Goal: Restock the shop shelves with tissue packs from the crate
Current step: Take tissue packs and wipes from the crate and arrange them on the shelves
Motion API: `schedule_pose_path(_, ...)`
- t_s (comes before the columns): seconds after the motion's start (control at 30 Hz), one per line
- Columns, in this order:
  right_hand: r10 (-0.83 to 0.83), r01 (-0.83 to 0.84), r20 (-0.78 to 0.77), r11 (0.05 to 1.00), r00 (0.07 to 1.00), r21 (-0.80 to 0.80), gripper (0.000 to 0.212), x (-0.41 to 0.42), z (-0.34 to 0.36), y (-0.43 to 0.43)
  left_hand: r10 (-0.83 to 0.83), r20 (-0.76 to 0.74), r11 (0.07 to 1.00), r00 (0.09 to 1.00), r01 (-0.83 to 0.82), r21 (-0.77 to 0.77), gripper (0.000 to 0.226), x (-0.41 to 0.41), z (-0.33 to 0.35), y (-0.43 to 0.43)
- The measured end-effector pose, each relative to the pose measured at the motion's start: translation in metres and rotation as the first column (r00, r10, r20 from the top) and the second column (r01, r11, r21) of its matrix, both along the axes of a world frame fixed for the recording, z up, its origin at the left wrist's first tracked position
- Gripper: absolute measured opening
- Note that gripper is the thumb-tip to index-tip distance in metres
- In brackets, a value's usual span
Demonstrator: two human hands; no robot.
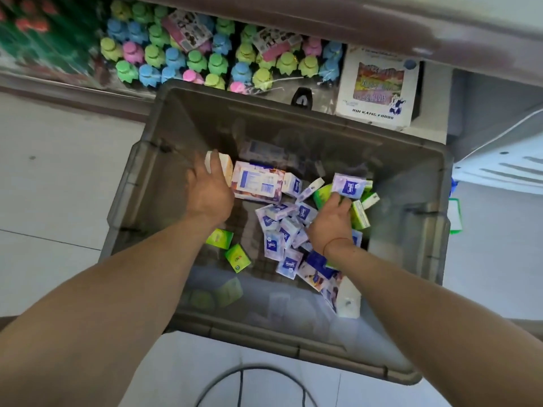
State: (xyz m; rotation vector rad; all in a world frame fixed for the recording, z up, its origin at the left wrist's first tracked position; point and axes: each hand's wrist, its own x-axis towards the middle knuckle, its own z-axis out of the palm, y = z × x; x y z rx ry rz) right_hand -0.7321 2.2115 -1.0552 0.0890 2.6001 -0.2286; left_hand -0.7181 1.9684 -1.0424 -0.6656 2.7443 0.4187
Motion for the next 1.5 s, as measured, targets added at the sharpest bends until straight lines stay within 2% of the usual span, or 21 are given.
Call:
schedule_pose_path(0.07,-0.03,0.03,-0.006,0.999,1.0,-0.037,0.083,-0.008,-0.004,0.002,-0.009,-0.016,1.0,1.0,0.009,-0.028,0.089,0.0,-0.002,-0.002)
schedule_pose_path(0.2,0.056,-0.052,-0.037,0.993,0.998,0.103,0.059,-0.009,-0.016,0.015,-0.052,0.051,0.993,0.997,0.057,-0.106,0.08,0.004,-0.014,0.0)
schedule_pose_path(0.3,0.175,-0.165,-0.041,0.97,0.984,0.179,0.08,0.006,-0.018,0.029,-0.028,0.108,0.998,0.994,0.033,-0.046,0.069,0.01,-0.015,0.016)
schedule_pose_path(0.4,0.212,-0.2,-0.053,0.963,0.976,0.181,0.092,0.009,-0.018,0.035,0.001,0.114,0.999,0.993,-0.007,0.049,0.058,0.009,-0.003,0.021)
schedule_pose_path(0.5,0.135,-0.134,-0.03,0.99,0.99,0.041,0.104,0.004,-0.002,0.029,0.08,0.119,0.988,0.99,-0.095,0.12,0.063,0.01,0.012,0.017)
schedule_pose_path(0.57,0.007,-0.006,0.014,0.997,1.0,-0.083,0.106,-0.003,0.018,0.024,0.147,0.145,0.968,0.978,-0.172,0.181,0.065,0.01,0.026,0.015)
schedule_pose_path(0.63,-0.134,0.158,0.121,0.964,0.983,-0.212,0.088,-0.014,0.039,0.021,0.211,0.174,0.941,0.962,-0.248,0.231,0.066,0.007,0.044,0.014)
schedule_pose_path(0.7,-0.232,0.327,0.254,0.835,0.939,-0.443,0.053,-0.021,0.063,0.021,0.273,0.176,0.906,0.946,-0.314,0.284,0.07,0.004,0.066,0.01)
schedule_pose_path(0.77,-0.274,0.444,0.355,0.66,0.894,-0.606,0.04,-0.021,0.089,0.023,0.314,0.172,0.852,0.934,-0.357,0.382,0.073,0.005,0.091,0.006)
schedule_pose_path(0.87,-0.234,0.494,0.439,0.507,0.867,-0.706,0.054,-0.018,0.134,0.028,0.309,0.097,0.732,0.946,-0.302,0.611,0.069,0.013,0.132,0.0)
schedule_pose_path(1.0,-0.135,0.537,0.521,0.279,0.843,-0.796,0.08,-0.015,0.2,0.037,0.233,-0.044,0.638,0.971,-0.119,0.761,0.071,0.028,0.204,-0.007)
schedule_pose_path(1.1,-0.032,0.53,0.531,0.153,0.846,-0.834,0.084,-0.008,0.247,0.051,0.21,-0.136,0.566,0.968,-0.007,0.824,0.056,0.042,0.258,-0.005)
schedule_pose_path(1.23,0.044,0.51,0.51,0.01,0.859,-0.86,0.066,0.002,0.305,0.063,0.252,-0.228,0.459,0.94,0.091,0.884,0.055,0.06,0.317,-0.005)
schedule_pose_path(1.33,0.033,0.449,0.448,-0.054,0.893,-0.892,0.052,0.003,0.343,0.063,0.276,-0.315,0.402,0.908,0.188,0.896,0.054,0.066,0.356,-0.007)
schedule_pose_path(1.5,-0.063,0.269,0.282,-0.167,0.957,-0.949,0.055,-0.004,0.396,0.063,0.383,-0.418,0.308,0.824,0.313,0.898,0.04,0.066,0.396,-0.008)
